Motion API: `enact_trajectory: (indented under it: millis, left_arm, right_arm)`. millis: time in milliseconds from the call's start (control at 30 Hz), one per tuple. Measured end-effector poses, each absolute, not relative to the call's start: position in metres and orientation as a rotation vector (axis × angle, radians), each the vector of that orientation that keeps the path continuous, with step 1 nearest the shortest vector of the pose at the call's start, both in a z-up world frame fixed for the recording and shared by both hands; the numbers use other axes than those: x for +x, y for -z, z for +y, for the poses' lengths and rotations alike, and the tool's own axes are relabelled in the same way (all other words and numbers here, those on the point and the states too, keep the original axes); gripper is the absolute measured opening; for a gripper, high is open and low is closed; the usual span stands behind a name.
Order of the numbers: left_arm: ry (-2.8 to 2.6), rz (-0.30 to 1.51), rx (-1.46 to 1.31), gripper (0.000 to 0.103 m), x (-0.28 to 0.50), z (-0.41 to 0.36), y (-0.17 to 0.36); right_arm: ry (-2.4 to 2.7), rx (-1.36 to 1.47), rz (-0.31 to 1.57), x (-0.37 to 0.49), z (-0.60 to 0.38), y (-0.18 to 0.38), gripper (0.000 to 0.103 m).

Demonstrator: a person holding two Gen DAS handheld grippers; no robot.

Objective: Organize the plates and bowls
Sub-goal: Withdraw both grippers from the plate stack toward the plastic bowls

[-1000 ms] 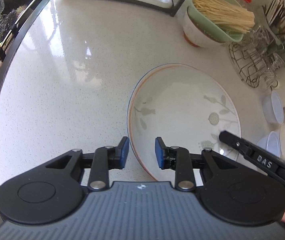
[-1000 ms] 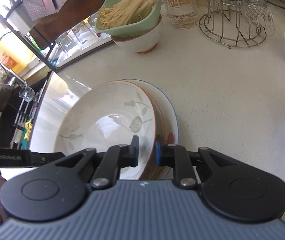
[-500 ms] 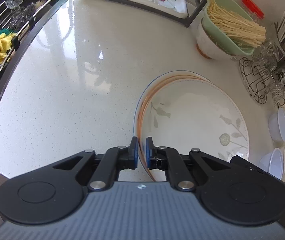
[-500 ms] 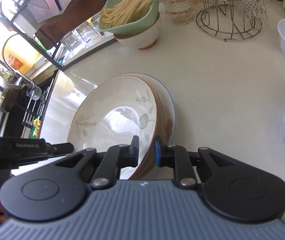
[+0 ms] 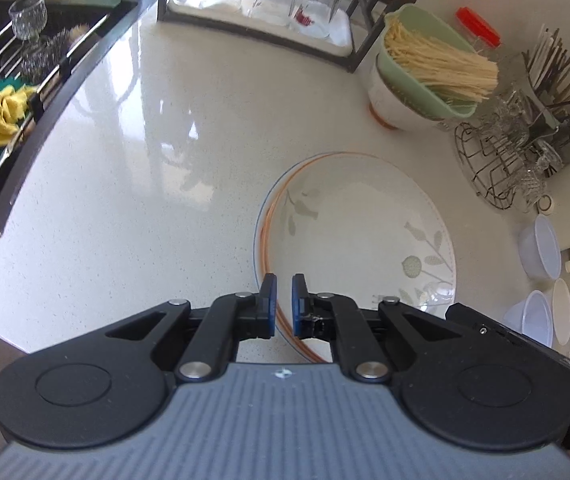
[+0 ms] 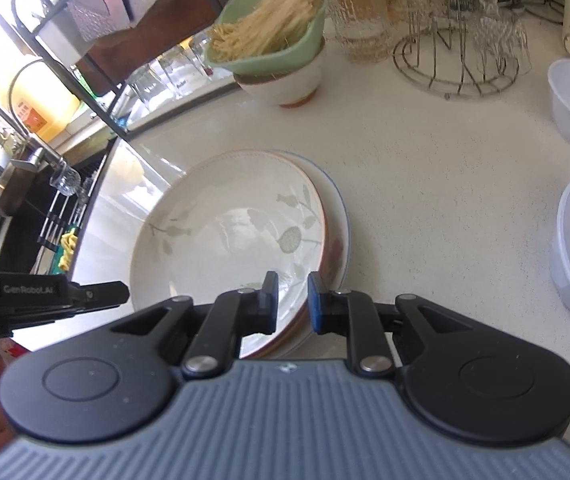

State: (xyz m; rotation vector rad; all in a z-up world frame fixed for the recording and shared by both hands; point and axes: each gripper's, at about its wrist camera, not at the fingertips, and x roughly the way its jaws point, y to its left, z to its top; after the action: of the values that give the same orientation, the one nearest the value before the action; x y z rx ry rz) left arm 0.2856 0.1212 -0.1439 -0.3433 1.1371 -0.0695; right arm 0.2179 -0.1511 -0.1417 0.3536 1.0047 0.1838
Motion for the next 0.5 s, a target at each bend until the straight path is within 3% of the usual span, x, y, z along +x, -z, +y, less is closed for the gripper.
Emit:
enact_trajectory:
  millis: [500]
  left_arm:
    - [0.192,0.965,-0.253,0.009,0.287,0.119,0.052]
  right_arm:
    - [-0.253,0.281,0.78,0.209,-0.143,0.056,0.019]
